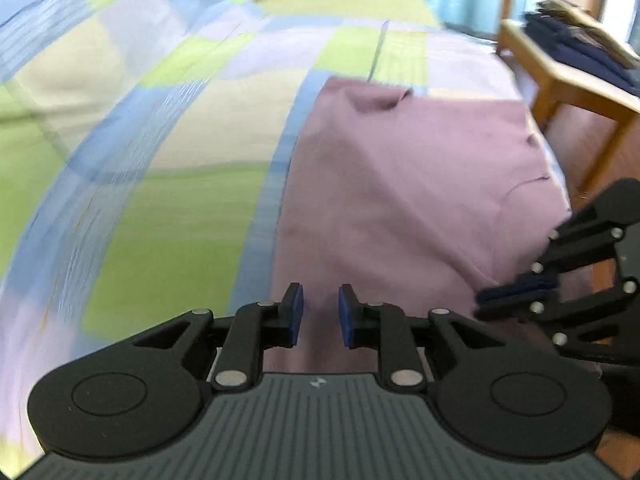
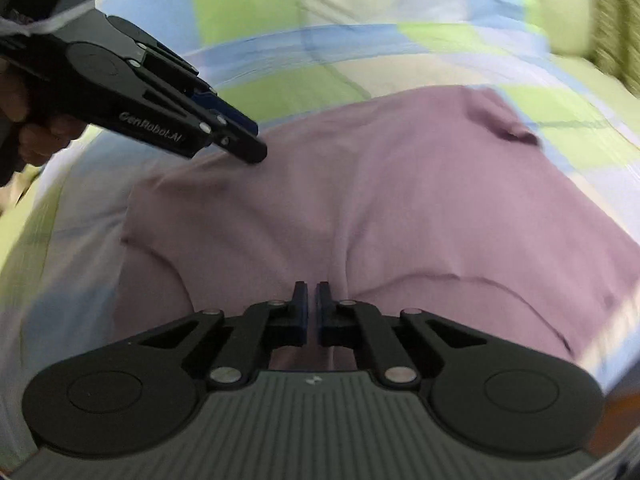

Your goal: Fold clothes

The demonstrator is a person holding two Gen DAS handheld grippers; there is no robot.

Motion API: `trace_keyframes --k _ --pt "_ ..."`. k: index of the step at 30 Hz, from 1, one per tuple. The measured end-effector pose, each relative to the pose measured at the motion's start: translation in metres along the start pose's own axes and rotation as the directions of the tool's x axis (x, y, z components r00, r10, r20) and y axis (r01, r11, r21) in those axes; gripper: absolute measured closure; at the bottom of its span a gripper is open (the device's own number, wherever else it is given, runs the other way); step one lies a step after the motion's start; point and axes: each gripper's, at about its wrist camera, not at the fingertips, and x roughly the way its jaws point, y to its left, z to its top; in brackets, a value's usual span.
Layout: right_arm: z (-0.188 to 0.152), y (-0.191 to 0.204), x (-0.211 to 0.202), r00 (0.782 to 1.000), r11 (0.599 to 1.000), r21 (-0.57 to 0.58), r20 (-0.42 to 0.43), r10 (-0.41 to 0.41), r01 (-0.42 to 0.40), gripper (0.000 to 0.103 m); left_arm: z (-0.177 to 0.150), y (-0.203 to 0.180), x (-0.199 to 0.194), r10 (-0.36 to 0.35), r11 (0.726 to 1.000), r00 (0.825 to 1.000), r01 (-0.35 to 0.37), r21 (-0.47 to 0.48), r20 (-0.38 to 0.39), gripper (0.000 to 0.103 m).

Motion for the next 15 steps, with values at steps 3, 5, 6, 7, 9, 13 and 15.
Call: trace_keyframes --k 3,5,6,7,9,13,15 --pt "0.006 0.005 -0.02 0.998 0.998 0.063 0.051 -0.032 0.029 0.097 0.029 0.009 0.015 -0.095 0.995 0.994 0.094 0.032 0.055 0.078" --pt "0.004 0.007 -0.023 0.997 0.995 0.095 0.066 -0.038 0.031 0.096 0.054 0.012 0.046 -0.165 0.985 0.985 0.161 0.069 0.057 0.078" --pt "-0.001 0.008 -0.018 0.998 0.991 0.126 0.049 -0.042 0.035 0.096 0.064 0.013 0.062 -0.186 0.98 0.981 0.182 0.079 0.046 0.078" --pt "-0.005 0.007 -0.011 0.999 0.988 0.146 0.02 -0.048 0.045 0.096 0.073 0.014 0.078 -0.205 0.976 0.978 0.202 0.087 0.032 0.077" --pt "-0.019 0.007 0.003 0.998 0.981 0.183 -0.019 -0.064 0.066 0.096 0.084 0.018 0.113 -0.201 0.976 0.979 0.202 0.079 -0.023 0.077" --pt "-0.02 0.011 -0.013 0.995 0.976 0.201 0.026 -0.094 0.087 0.081 0.095 0.02 0.107 -0.227 0.97 0.974 0.228 0.09 -0.014 0.078" --pt "-0.022 0.015 -0.031 0.991 0.978 0.178 0.05 -0.123 0.112 0.078 0.091 0.023 0.086 -0.235 0.963 0.972 0.233 0.134 0.006 0.074"
